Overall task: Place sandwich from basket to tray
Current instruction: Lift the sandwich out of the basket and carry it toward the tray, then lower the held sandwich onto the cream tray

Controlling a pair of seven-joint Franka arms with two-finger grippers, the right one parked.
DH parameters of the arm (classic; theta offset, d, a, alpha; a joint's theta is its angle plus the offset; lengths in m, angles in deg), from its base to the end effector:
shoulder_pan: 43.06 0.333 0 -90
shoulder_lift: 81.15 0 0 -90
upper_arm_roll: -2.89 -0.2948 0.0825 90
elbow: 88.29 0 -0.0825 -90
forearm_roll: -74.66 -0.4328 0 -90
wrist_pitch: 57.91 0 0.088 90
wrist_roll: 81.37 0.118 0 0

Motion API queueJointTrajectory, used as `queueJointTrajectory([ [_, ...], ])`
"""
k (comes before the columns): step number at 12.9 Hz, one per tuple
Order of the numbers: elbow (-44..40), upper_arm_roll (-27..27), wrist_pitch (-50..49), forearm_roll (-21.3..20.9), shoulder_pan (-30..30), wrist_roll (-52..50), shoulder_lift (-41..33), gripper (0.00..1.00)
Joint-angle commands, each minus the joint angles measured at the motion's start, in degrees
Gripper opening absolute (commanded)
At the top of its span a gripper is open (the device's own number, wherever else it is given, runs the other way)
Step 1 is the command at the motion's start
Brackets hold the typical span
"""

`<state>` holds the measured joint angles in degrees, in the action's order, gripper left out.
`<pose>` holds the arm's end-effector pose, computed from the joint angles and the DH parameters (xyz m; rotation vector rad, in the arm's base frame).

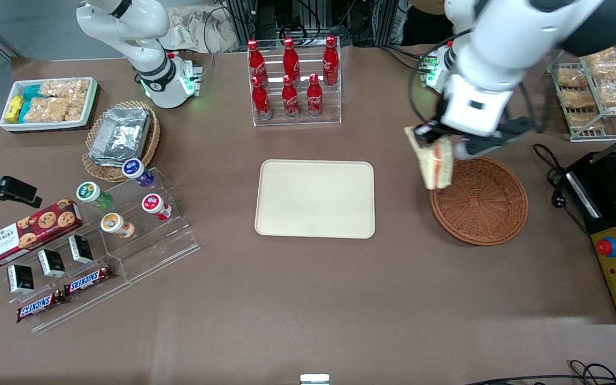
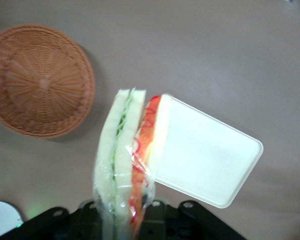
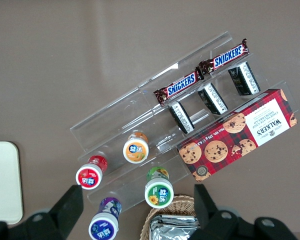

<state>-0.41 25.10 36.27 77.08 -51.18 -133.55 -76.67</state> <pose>0.5466 -0.3162 0.5737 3.0062 0.5864 -0.0292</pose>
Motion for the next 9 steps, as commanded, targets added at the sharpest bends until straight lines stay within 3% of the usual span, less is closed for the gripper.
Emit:
queueJointTrajectory([
  [1,7.1,5.6,11.2,-0.9,0.5,-3.5,2.4,0.00],
  [3,17.3,9.0,22.9,-4.8,0.5,-5.7,2.7,0.00],
  [5,22.3,10.8,29.5,-6.7,0.5,-5.9,6.0,0.00],
  [9,29.4,11.7,44.7,-17.8,0.4,-12.1,14.9,0.00],
])
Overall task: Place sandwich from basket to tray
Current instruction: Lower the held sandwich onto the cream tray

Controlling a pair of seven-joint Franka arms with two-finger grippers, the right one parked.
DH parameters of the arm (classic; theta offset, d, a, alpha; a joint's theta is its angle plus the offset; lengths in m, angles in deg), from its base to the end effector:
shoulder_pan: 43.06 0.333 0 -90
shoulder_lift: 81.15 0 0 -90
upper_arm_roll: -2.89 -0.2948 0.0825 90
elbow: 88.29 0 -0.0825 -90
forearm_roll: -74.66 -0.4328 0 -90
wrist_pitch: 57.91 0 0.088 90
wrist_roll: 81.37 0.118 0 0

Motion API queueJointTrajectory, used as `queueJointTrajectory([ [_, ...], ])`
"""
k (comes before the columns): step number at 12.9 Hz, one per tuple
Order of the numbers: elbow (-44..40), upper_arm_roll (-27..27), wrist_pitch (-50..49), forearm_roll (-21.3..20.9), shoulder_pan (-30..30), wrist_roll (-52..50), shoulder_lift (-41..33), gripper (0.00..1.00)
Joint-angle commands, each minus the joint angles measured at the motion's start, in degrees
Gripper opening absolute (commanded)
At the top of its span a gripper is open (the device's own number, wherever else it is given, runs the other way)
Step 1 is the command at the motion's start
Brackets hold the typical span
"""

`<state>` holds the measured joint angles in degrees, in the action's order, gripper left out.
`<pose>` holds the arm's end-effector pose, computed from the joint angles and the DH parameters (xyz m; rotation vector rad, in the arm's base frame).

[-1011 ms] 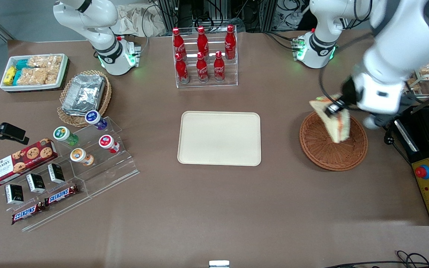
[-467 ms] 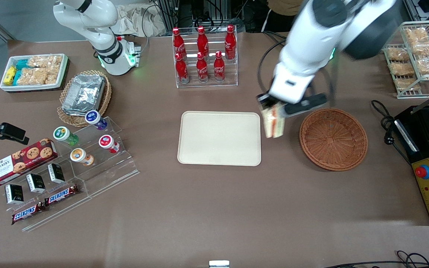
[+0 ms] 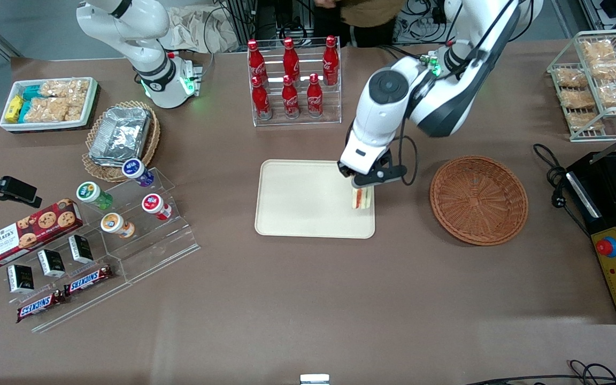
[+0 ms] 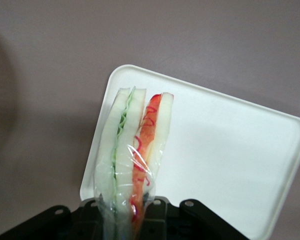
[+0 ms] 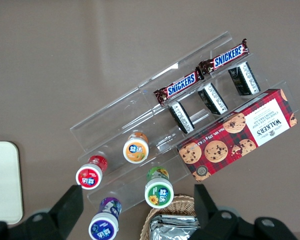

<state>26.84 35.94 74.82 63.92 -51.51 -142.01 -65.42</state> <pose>0.4818 -0.4142 0.2858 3.0510 0.3607 0.0750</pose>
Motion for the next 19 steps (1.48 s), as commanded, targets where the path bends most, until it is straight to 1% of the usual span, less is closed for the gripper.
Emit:
queueJointTrajectory([
  [1,2.8,0.9,8.3,-8.4,0.7,-5.6,6.2,0.00],
  [2,2.8,0.9,8.6,-12.8,0.0,-7.5,8.5,0.00],
  [3,2.6,0.4,8.9,-16.7,-2.0,-10.4,10.6,0.00],
  [5,2.6,0.3,11.1,-24.5,-2.0,-15.7,14.1,0.00],
  [6,2.4,0.3,11.1,-27.1,-2.1,-17.7,15.3,0.00],
  [7,2.3,0.3,11.1,-28.5,-1.9,-18.2,15.5,0.00],
  [8,2.1,0.3,11.1,-28.5,-1.9,-18.1,15.6,0.80],
  [9,2.1,0.3,11.1,-28.5,-1.8,-17.6,15.6,1.00],
  [16,1.3,0.3,10.3,-28.6,-1.7,-16.0,15.0,1.00],
  [19,-1.7,0.9,4.6,-26.9,-0.8,-15.4,12.8,1.00],
])
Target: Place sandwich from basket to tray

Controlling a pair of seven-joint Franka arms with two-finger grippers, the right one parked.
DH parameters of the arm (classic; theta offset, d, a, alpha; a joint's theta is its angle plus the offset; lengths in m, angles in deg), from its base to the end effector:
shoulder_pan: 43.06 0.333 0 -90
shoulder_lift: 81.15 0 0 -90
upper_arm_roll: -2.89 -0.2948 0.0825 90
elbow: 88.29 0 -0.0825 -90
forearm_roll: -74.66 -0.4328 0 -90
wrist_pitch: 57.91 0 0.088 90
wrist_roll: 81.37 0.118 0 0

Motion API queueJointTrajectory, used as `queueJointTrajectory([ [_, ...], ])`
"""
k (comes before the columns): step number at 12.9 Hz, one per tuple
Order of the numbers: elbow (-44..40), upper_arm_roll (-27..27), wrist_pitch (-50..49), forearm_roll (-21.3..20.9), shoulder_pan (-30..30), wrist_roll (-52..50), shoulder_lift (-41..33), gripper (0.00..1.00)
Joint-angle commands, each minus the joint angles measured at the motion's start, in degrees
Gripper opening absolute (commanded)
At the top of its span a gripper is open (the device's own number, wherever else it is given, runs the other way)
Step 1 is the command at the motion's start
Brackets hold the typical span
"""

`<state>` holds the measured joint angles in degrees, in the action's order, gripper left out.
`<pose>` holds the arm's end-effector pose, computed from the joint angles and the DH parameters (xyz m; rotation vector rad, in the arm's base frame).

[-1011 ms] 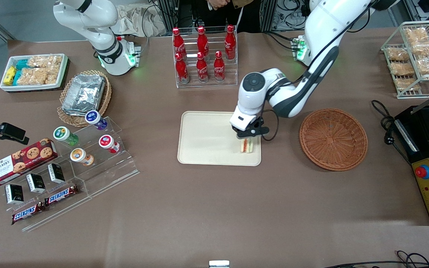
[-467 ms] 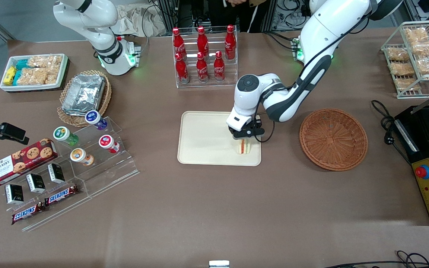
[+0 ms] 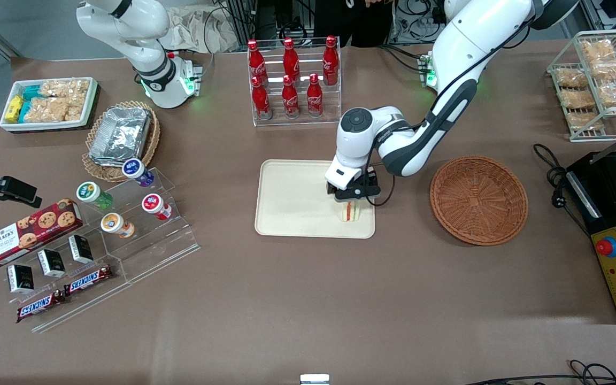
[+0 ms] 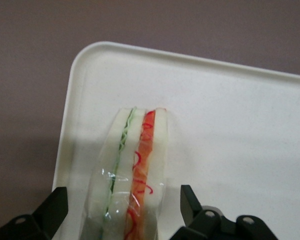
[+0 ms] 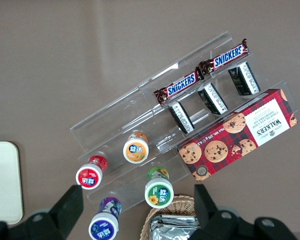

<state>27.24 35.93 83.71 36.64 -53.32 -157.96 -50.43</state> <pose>0.4517 -0.4341 0.1582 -3.1116 -0.2071 -0.2305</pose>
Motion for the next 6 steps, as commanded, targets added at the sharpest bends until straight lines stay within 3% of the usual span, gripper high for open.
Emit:
queueJointTrajectory([
  [1,-3.6,1.7,-6.3,3.3,1.4,0.7,-4.2,1.00],
  [3,-8.2,2.1,-13.6,9.9,1.8,2.0,-8.8,1.00],
  [6,-20.6,1.8,-33.2,20.2,4.4,12.7,-14.7,1.00],
])
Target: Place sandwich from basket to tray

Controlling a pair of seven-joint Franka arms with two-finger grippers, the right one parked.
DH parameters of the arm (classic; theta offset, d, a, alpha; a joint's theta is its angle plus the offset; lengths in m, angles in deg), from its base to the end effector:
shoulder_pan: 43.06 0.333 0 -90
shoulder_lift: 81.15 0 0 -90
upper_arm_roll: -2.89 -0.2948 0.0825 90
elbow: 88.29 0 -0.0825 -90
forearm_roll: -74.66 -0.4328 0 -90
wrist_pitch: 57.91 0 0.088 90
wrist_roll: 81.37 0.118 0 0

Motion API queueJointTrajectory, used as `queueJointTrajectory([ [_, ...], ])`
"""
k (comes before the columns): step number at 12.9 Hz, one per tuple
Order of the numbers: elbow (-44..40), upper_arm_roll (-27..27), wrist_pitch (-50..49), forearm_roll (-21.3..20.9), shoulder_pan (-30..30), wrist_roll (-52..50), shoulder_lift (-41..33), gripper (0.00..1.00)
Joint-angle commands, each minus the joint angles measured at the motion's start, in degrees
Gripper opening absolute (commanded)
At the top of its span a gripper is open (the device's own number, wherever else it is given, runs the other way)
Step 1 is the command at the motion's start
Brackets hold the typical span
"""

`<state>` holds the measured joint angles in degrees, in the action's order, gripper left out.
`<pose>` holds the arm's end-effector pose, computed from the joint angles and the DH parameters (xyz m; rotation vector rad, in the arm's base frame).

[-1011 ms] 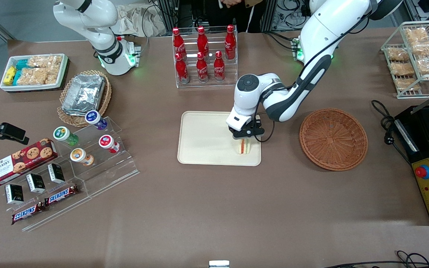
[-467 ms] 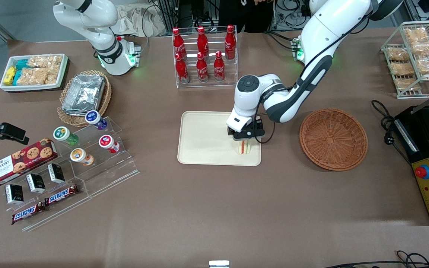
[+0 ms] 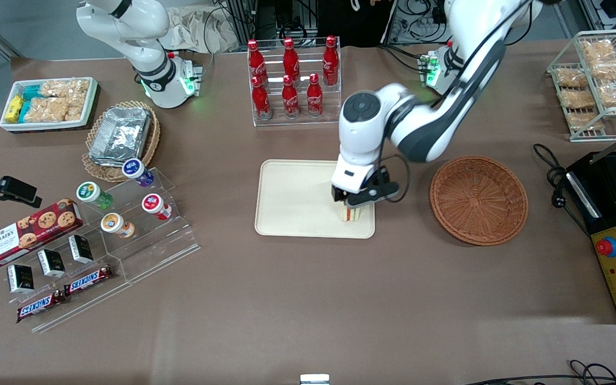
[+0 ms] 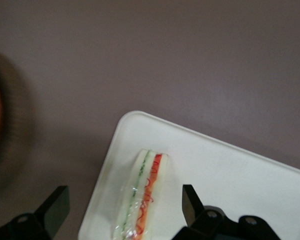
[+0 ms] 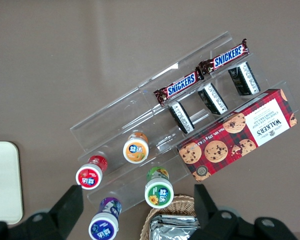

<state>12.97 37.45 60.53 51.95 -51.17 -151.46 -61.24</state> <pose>0.5273 -0.4237 0.3447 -3.0290 -0.4923 -0.2212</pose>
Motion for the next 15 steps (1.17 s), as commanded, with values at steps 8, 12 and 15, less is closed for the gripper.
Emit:
queueJointTrajectory([
  [8,-12.7,-20.4,-28.2,19.8,4.9,45.8,-18.8,1.00],
  [12,-14.0,-31.2,-31.0,22.5,4.2,60.3,-20.4,1.00],
  [15,-15.3,-31.3,-31.1,22.0,4.7,60.6,-19.6,1.00],
])
